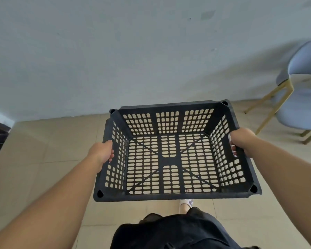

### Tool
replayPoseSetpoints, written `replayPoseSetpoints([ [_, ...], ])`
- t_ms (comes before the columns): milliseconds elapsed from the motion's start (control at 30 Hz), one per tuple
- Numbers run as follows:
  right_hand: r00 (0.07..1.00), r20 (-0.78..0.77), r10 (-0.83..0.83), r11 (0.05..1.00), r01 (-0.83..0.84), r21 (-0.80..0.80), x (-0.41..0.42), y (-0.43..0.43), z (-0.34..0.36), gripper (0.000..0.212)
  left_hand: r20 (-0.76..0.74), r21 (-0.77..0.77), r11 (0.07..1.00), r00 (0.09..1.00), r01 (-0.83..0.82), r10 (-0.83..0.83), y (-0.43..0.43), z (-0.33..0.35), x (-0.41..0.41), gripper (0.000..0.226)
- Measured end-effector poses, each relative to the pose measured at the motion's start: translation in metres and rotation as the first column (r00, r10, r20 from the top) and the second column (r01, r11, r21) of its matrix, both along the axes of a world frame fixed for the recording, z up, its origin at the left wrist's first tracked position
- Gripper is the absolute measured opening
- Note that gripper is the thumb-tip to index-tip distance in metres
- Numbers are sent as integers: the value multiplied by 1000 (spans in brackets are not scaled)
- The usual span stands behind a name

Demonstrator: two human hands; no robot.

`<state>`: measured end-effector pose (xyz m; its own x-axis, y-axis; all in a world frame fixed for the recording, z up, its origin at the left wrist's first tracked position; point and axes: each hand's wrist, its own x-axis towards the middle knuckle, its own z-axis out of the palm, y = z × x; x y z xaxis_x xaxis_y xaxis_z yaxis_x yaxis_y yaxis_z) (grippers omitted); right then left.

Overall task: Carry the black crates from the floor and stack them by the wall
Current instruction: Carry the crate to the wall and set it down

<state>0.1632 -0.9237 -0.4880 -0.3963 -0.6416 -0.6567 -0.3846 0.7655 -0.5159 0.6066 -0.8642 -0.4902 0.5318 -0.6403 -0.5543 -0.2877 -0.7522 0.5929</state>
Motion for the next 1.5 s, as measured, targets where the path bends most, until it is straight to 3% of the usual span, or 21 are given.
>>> replayPoseSetpoints([
  [267, 999, 36, 2, 1000, -3, 18, -4, -147, -3, 24, -66, -2, 996, 993, -94, 94, -123, -12, -6, 33],
  [633, 997, -59, -58, 996, 61, 59, 20, -300, -41, 31, -126, 73, 997, 992, -22, 31, -311, -73, 20, 35],
  [1000, 997, -75, -32, 996, 38, 81, 20, -431, -87, 27, -70, 150, 988, 997, 28, -18, -453, -127, 17, 41],
  [1233, 997, -75, 9, 994, -1, 109, 7, -520, -168, 26, -45, 204, 979, 999, -19, 28, -516, -197, 2, 44],
  [1500, 993, -105, 51, 986, -34, 162, 10, -580, -309, 22, -46, 324, 945, 998, -35, 52, -562, -335, 6, 50],
])
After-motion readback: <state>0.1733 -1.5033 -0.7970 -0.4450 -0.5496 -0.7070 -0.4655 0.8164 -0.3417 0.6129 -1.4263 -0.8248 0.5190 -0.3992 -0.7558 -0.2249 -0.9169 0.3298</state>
